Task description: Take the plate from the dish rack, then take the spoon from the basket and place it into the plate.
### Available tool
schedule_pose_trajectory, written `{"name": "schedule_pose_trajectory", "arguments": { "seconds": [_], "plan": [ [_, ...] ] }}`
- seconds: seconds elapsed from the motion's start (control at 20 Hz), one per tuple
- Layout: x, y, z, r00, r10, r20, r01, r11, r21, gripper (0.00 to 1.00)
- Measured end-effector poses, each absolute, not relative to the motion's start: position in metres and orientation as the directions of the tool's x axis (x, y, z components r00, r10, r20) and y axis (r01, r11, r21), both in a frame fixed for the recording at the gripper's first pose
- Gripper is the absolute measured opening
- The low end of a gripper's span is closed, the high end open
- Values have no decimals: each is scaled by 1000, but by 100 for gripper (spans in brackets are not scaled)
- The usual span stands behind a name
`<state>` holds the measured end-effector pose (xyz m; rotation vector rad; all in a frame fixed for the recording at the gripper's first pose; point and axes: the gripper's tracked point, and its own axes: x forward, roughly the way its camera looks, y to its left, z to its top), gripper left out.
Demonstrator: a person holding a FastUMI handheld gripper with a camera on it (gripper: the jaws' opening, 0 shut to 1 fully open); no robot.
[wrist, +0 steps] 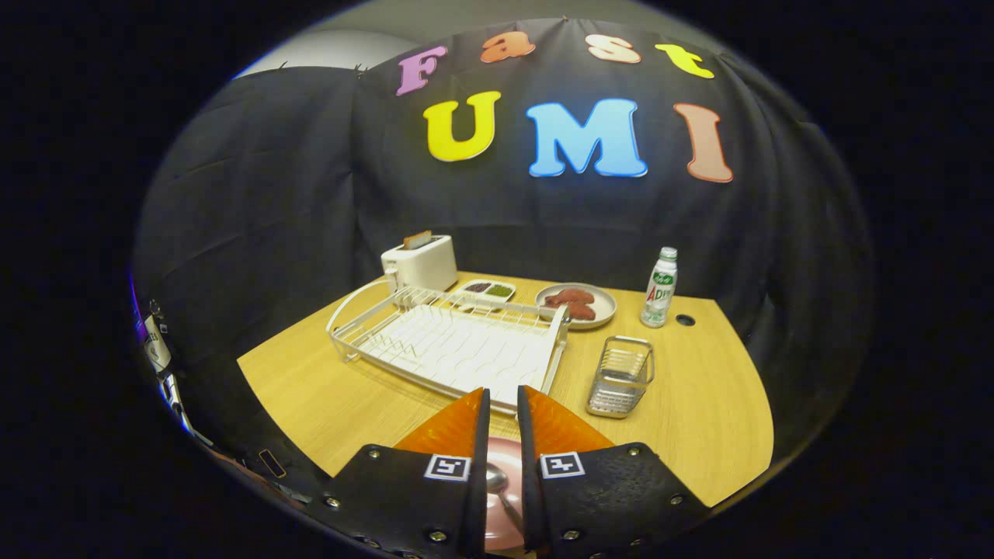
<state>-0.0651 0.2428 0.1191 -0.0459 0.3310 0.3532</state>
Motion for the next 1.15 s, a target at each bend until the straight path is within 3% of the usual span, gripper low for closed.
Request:
{"name": "schedule_pose_trajectory", "arguments": {
  "seconds": [0.35,0.5,0.6,0.75,0.95,1.1,1.15],
  "plan": [
    [-40,213,224,971,198,-135,-200,980,-4,18],
    [-37,201,281,992,120,-35,-120,993,2,27],
    [-39,199,310,996,93,10,-93,996,-2,46],
    [-40,197,339,997,71,32,-71,997,-1,50],
    [-43,205,358,996,68,51,-68,998,10,65],
    [-40,201,362,997,42,72,-41,999,-20,92],
    [-42,203,365,996,38,79,-36,999,-27,93]
  ]
}}
